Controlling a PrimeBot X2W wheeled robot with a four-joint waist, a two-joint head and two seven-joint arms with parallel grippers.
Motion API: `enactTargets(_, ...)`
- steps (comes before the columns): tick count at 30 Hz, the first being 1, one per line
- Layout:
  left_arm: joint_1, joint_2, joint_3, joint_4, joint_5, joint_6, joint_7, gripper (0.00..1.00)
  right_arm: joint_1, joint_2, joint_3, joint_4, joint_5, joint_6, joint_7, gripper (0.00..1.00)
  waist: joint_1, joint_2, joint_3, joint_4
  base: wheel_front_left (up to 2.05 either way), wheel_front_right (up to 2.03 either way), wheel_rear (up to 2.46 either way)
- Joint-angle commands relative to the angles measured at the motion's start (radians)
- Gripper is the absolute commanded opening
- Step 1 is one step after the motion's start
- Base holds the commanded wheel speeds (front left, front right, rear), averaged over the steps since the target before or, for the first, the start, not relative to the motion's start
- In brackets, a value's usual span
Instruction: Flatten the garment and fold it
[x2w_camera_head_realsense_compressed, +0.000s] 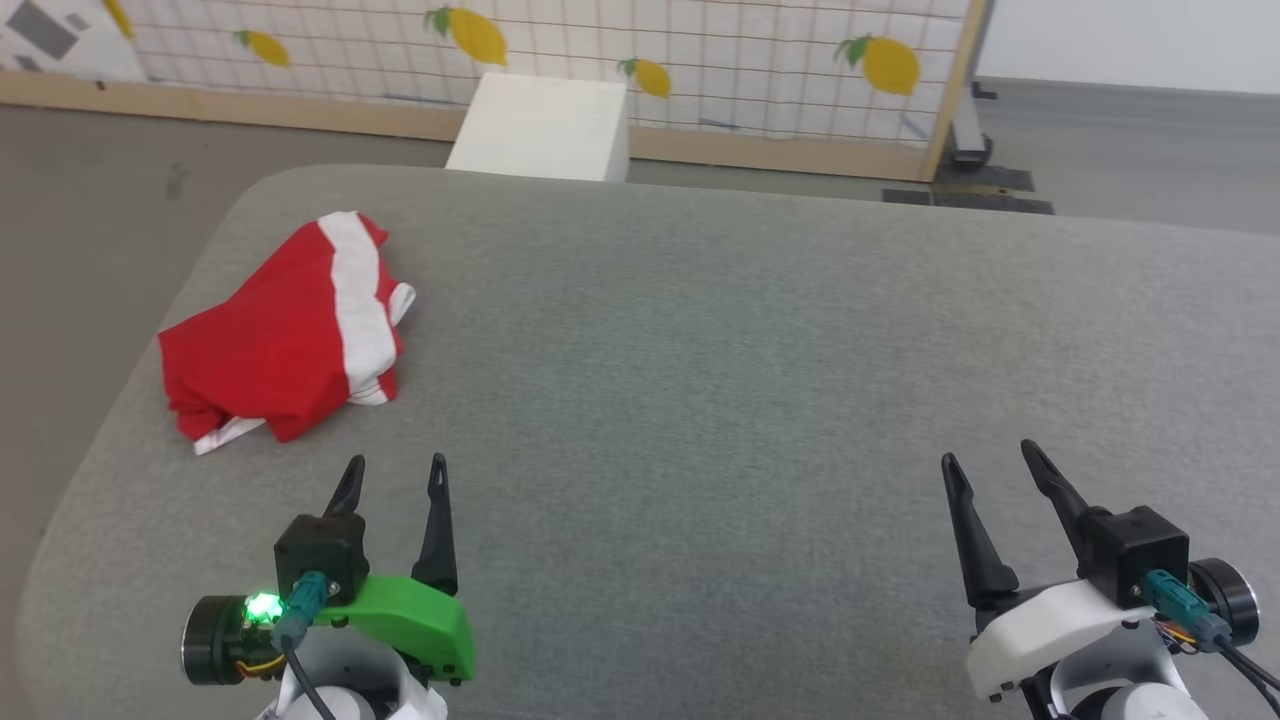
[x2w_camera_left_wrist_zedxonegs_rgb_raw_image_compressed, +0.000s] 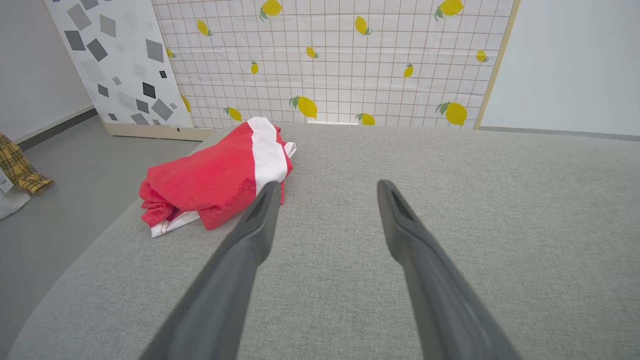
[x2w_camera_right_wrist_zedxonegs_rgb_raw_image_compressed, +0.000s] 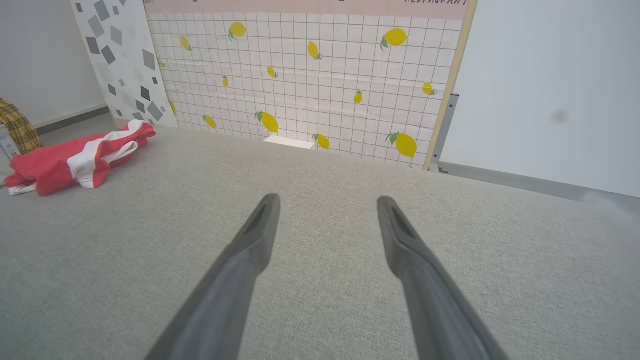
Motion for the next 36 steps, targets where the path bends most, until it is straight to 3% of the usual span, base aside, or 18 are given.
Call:
enactTargets(1,-0.019,0.006,-0.005,0.004,-0.016,0.009,-0.012,1.0,-0.011,0.001,0.002,0.004,0.011,0.0,-0.011,1.0,0.0,0.0,0.0,0.026,0.0,0.0,0.0)
enactTargets(36,-0.02,0.023,-0.035,0.035,-0.081,0.057,-0.084,1.0,-0.024,0.001,0.018,0.029,0.033,-0.001,-0.063,1.0,0.0,0.0,0.0,0.244,0.0,0.0,0.0)
